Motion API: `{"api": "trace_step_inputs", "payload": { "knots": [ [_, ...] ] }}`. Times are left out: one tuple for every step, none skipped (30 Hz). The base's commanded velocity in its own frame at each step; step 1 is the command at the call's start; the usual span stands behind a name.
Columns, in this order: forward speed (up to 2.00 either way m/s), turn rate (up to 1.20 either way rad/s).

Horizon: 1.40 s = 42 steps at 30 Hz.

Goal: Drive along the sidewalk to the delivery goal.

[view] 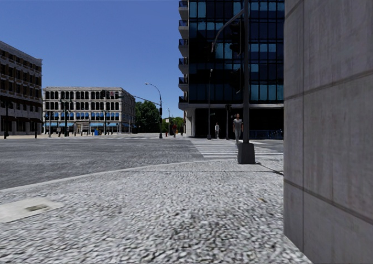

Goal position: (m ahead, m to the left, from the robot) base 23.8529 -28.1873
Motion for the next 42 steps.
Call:
{"api": "trace_step_inputs", "payload": {
  "knots": [
    [2.00,-0.12],
    [2.00,-0.16],
    [2.00,-0.17],
    [2.00,-0.17],
    [2.00,-0.18],
    [2.00,-0.18],
    [2.00,-0.18],
    [2.00,-0.18],
    [2.00,-0.18],
    [2.00,-0.18],
    [2.00,-0.18],
    [2.00,-0.18],
    [2.00,-0.18],
    [2.00,-0.18],
    [2.00,-0.18],
    [2.00,-0.18],
    [2.00,-0.18],
    [2.00,-0.18],
    [2.00,-0.19],
    [2.00,-0.19],
    [2.00,-0.19],
    [2.00,-0.19],
    [2.00,-0.20],
    [2.00,-0.20],
    [2.00,-0.21],
    [2.00,-0.21],
    [2.00,-0.21],
    [2.00,-0.21],
    [2.00,-0.22],
    [2.00,-0.22],
    [2.00,-0.22],
    [2.00,-0.27],
    [2.00,-0.27],
    [2.00,-0.33],
    [2.00,-0.36],
    [2.00,-0.36],
    [2.00,-0.36],
    [2.00,-0.37],
    [2.00,-0.37],
    [2.00,-0.37],
    [2.00,-0.37],
    [2.00,-0.37]
  ]
}}
